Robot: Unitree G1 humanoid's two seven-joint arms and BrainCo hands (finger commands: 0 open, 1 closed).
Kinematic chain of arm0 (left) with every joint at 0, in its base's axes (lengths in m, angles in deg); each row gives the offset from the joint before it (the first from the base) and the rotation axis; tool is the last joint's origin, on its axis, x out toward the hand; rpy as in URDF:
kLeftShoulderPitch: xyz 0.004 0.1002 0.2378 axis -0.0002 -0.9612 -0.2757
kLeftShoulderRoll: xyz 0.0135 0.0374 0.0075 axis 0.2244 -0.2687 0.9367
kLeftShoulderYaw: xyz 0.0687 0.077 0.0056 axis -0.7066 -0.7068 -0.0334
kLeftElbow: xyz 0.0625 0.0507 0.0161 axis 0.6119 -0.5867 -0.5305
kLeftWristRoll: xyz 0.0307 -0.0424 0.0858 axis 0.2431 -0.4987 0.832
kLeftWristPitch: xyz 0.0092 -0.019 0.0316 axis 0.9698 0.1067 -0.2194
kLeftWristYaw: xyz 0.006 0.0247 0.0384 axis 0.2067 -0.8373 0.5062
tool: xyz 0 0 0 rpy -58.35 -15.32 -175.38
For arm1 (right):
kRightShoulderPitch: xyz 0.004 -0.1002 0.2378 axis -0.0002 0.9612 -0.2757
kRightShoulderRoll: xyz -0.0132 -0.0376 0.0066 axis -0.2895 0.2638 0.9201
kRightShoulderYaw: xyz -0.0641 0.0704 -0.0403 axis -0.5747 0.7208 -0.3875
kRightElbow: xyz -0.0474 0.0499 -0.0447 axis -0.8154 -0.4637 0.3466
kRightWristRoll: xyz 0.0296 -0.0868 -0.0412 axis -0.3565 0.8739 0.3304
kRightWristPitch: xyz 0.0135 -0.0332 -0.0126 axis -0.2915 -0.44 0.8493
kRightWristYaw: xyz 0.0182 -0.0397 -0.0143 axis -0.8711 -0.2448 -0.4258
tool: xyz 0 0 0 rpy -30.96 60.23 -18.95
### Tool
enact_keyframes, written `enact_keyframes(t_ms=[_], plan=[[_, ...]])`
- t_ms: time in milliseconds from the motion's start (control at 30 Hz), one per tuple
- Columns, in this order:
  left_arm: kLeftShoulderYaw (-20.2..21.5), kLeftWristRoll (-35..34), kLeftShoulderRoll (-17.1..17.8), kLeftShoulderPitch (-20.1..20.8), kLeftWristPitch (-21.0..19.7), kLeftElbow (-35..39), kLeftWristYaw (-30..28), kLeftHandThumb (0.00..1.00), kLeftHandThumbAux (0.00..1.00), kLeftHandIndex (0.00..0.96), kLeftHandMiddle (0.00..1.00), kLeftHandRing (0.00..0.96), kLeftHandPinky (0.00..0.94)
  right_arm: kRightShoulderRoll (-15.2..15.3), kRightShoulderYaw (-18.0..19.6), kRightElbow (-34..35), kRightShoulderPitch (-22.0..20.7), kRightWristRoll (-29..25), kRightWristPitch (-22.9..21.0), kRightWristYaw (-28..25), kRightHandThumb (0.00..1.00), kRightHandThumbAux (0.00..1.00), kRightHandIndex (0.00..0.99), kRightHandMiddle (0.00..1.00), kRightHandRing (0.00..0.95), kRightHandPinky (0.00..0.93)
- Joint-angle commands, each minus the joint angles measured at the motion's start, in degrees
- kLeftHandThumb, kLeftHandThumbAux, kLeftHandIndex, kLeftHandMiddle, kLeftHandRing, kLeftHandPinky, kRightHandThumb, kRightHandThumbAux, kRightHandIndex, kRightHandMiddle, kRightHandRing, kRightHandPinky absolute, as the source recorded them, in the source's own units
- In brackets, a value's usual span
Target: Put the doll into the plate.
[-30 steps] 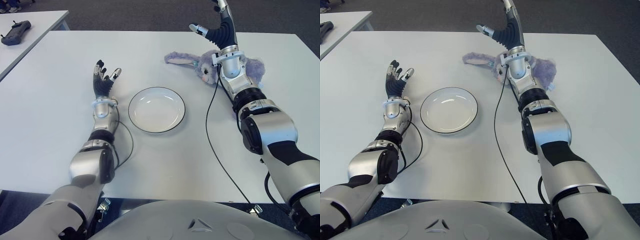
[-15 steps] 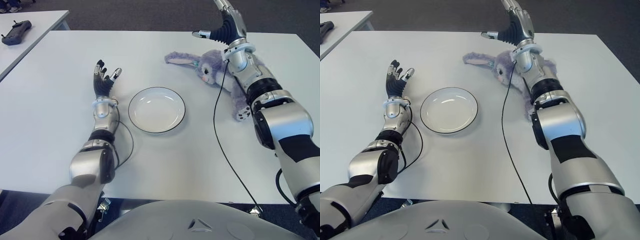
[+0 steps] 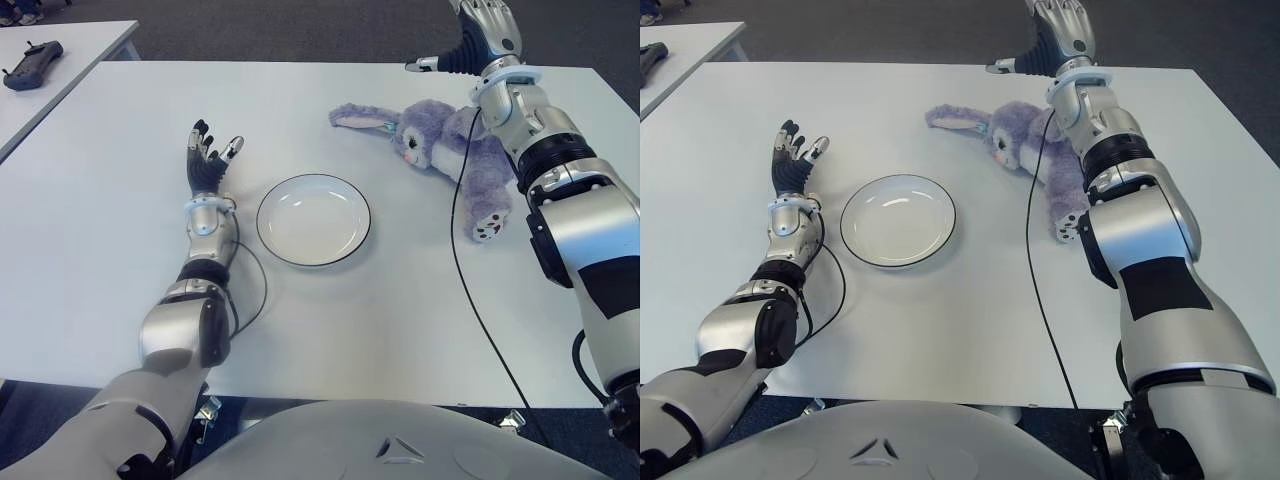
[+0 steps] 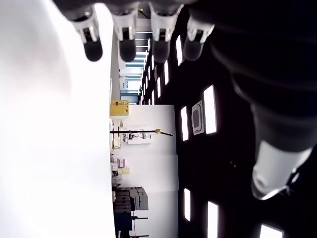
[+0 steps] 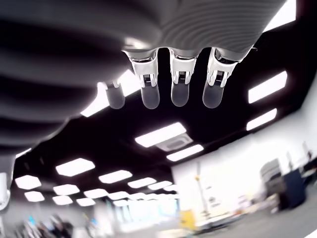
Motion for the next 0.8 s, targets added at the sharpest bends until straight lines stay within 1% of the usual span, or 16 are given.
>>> enact_keyframes(t_ms=[33, 133, 233, 267, 367, 500, 700, 800], plan=[[0.28, -0.97, -8.08, -12.79, -4.63, -9.81, -0.70, 0.000, 0.665, 0.028, 0.024, 0.006, 0.005, 1.68, -4.45, -1.85, -2.79, 4.13, -3.54, -3.78, 0.003, 0.454, 0.070, 0.000, 0.000, 0.000], [0.28, -0.96, -8.10, -12.80, -4.58, -9.82, -0.83, 0.000, 0.672, 0.024, 0.022, 0.004, 0.005, 2.33, -6.02, -2.19, -3.76, 5.26, -4.65, -5.87, 0.000, 0.431, 0.070, 0.000, 0.000, 0.000], [0.29, -0.97, -8.11, -12.80, -4.56, -9.82, -0.88, 0.000, 0.674, 0.023, 0.021, 0.003, 0.005, 2.62, -6.79, -2.30, -4.20, 5.52, -5.15, -6.71, 0.000, 0.426, 0.070, 0.000, 0.000, 0.000], [0.30, -0.99, -8.11, -12.80, -4.58, -9.83, -0.90, 0.000, 0.676, 0.022, 0.022, 0.003, 0.006, 2.83, -7.20, -2.42, -4.60, 5.82, -5.42, -7.46, 0.014, 0.425, 0.089, 0.004, 0.000, 0.000], [0.27, -0.94, -8.10, -12.83, -4.45, -9.83, -0.91, 0.000, 0.676, 0.021, 0.023, 0.003, 0.006, 3.96, -8.81, -3.05, -6.76, 7.16, -6.95, -12.29, 0.000, 0.413, 0.062, 0.000, 0.000, 0.000], [0.39, -1.08, -8.21, -12.87, -4.11, -9.80, -1.14, 0.000, 0.673, 0.020, 0.021, 0.002, 0.004, 4.82, -9.90, -3.49, -8.55, 7.87, -8.29, -16.99, 0.001, 0.407, 0.044, 0.000, 0.000, 0.000], [0.34, -1.02, -8.37, -12.57, -4.50, -9.84, -0.91, 0.000, 0.669, 0.014, 0.020, 0.002, 0.000, 5.24, -11.41, -3.77, -9.58, 8.99, -9.00, -20.85, 0.006, 0.411, 0.036, 0.000, 0.000, 0.000], [0.27, -0.92, -8.42, -12.49, -4.49, -9.84, -0.62, 0.000, 0.673, 0.013, 0.020, 0.002, 0.003, 5.52, -12.86, -3.73, -9.92, 10.03, -8.47, -22.68, 0.008, 0.416, 0.034, 0.000, 0.000, 0.000]])
